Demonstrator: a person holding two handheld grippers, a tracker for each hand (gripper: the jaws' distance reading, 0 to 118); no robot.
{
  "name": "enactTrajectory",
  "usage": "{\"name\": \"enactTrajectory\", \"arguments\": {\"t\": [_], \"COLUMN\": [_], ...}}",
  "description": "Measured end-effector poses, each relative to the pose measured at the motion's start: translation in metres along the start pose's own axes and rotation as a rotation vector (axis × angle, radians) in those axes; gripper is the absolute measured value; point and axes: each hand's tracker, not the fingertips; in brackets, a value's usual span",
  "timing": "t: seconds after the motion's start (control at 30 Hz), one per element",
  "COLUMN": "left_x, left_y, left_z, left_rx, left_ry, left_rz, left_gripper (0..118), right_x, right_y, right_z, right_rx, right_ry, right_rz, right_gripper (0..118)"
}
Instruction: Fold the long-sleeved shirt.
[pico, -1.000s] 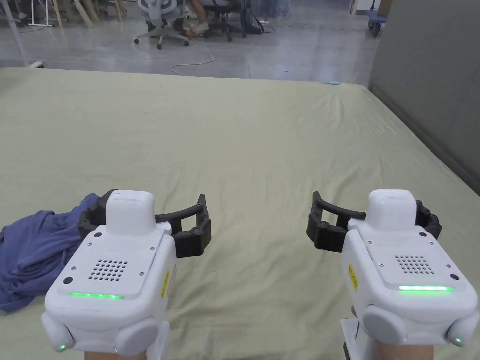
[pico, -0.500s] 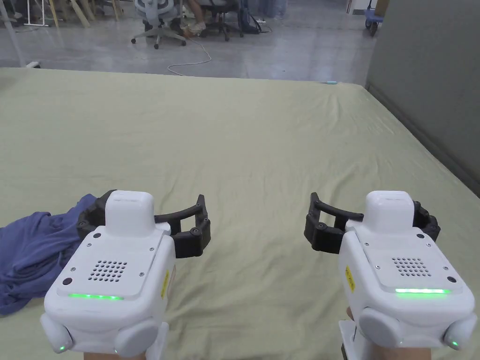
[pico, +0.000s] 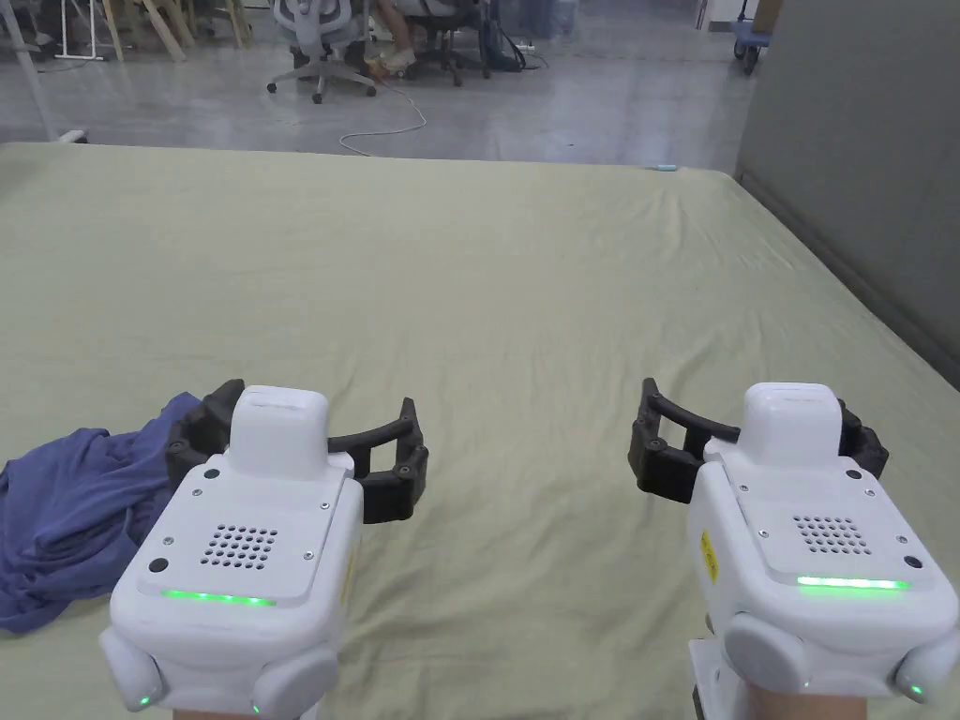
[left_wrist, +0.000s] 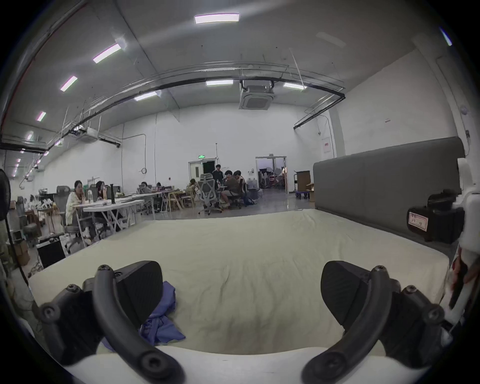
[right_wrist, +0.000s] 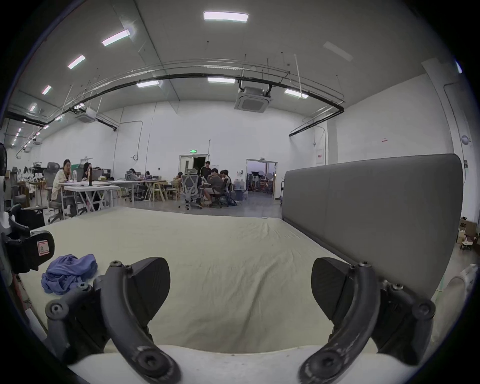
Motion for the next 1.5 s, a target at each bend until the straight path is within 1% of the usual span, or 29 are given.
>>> {"name": "enactTrajectory", "arguments": {"t": [0.03,0.07,0.1,0.13,0.2,0.33,0.4,0.5,0.6,0.7,0.83,0.9,1.03,1.1,1.13,1.17,1.2,1.23,1.27,1.3,1.33,1.4,1.47,1.5], "left_x": [0.0,0.001,0.003,0.007,0.006,0.007,0.008,-0.002,-0.022,-0.053,-0.089,-0.101,-0.116,-0.123,-0.128,-0.135,-0.142,-0.151,-0.161,-0.172,-0.183,-0.193,-0.214,-0.227], "left_y": [0.001,0.001,0.002,0.006,0.008,0.006,0.009,0.01,0.009,0.004,-0.002,-0.003,-0.004,-0.005,-0.008,-0.011,-0.017,-0.026,-0.038,-0.052,-0.063,-0.085,-0.109,-0.117], "left_z": [0.003,0.005,0.002,0.0,0.0,0.006,0.009,0.011,0.017,0.032,0.051,0.059,0.062,0.048,0.038,0.026,0.014,-0.005,-0.024,-0.033,-0.05,-0.094,-0.12,-0.127], "left_rx": [-0.001,0.017,-0.003,-0.036,-0.042,-0.016,-0.013,-0.01,-0.014,-0.016,-0.058,-0.065,-0.103,-0.195,-0.237,-0.281,-0.323,-0.384,-0.464,-0.527,-0.55,-0.697,-0.785,-0.797], "left_ry": [0.004,0.02,0.03,0.095,0.024,0.044,0.056,0.082,0.157,0.263,0.416,0.442,0.459,0.453,0.455,0.465,0.435,0.41,0.404,0.38,0.373,0.406,0.417,0.428], "left_rz": [0.02,0.034,0.032,-0.005,-0.018,-0.009,-0.002,0.012,-0.009,0.009,0.008,0.018,0.036,0.035,0.055,0.082,0.119,0.167,0.214,0.268,0.263,0.243,0.251,0.269], "left_gripper": [94,42,0,0,0,0,0,0,0,0,0,0,0,0,2,20,56,112,118,117,118,118,118,117], "right_x": [0.001,0.001,0.001,0.0,0.004,0.001,-0.002,-0.018,-0.044,-0.082,-0.133,-0.151,-0.172,-0.177,-0.179,-0.178,-0.178,-0.178,-0.176,-0.175,-0.172,-0.168,-0.16,-0.157], "right_y": [0.0,0.0,0.001,0.0,-0.001,0.0,0.003,0.003,0.004,0.008,0.009,0.009,0.008,0.007,0.005,0.005,0.003,0.001,-0.001,-0.004,-0.006,-0.011,-0.013,-0.014], "right_z": [0.001,0.001,-0.002,-0.003,-0.006,-0.002,0.0,-0.005,-0.011,-0.015,-0.016,-0.015,-0.015,-0.015,-0.014,-0.017,-0.018,-0.02,-0.022,-0.027,-0.029,-0.032,-0.032,-0.033], "right_rx": [0.001,0.001,-0.015,-0.037,-0.069,-0.057,-0.059,-0.053,-0.04,-0.04,-0.039,-0.028,-0.037,-0.046,-0.049,-0.054,-0.059,-0.071,-0.083,-0.093,-0.105,-0.132,-0.147,-0.151], "right_ry": [-0.001,-0.003,-0.015,-0.033,0.005,-0.007,0.007,0.033,0.118,0.215,0.374,0.436,0.479,0.492,0.496,0.5,0.501,0.497,0.493,0.49,0.484,0.473,0.464,0.457], "right_rz": [-0.004,-0.009,-0.006,0.005,0.001,0.008,0.0,0.0,-0.008,0.0,0.003,0.011,0.022,0.021,0.024,0.029,0.035,0.041,0.044,0.043,0.042,0.043,0.056,0.064], "right_gripper": [86,42,0,0,0,0,0,0,0,0,0,0,0,0,0,0,0,0,0,0,0,0,0,0]}}
